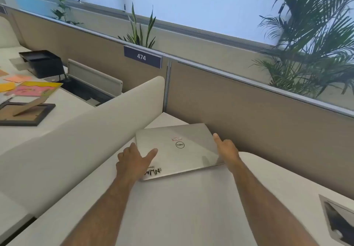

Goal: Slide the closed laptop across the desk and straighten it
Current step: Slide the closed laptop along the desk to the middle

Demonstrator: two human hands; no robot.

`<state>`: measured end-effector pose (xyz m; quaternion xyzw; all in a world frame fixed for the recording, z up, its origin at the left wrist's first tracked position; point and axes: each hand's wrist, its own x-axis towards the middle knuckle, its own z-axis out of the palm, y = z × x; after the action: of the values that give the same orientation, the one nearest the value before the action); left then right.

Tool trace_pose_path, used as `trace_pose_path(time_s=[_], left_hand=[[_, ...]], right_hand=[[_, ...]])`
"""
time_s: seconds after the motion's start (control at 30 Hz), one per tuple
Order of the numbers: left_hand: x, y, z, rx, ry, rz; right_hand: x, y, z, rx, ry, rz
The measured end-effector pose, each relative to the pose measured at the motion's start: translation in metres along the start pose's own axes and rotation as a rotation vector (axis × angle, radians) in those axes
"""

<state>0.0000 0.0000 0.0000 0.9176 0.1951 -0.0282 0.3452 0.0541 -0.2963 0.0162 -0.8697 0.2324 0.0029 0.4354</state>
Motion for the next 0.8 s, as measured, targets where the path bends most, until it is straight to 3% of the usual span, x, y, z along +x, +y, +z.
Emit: trace_pose_path(time_s=[0.1,0.2,0.4,0.57,0.8], left_hand=[[0.014,0.004,0.011,0.004,0.028,-0.044],[0.021,0.016,0.019,-0.168,0.021,-0.095],[0.042,0.028,0.016,-0.437,-0.009,-0.365],[0.037,0.024,0.020,-0.380,0.065,-0.383],[0.016,0.020,0.019,-0.517,0.108,-0.321]], right_hand=[[0.019,-0.002,0.013,0.034,-0.016,0.085],[0.030,-0.004,0.022,0.019,-0.025,0.114],[0.047,0.004,0.032,0.016,0.044,0.143],[0.049,0.012,0.032,-0.021,0.051,0.143],[0.033,0.020,0.024,0.092,0.016,0.186]])
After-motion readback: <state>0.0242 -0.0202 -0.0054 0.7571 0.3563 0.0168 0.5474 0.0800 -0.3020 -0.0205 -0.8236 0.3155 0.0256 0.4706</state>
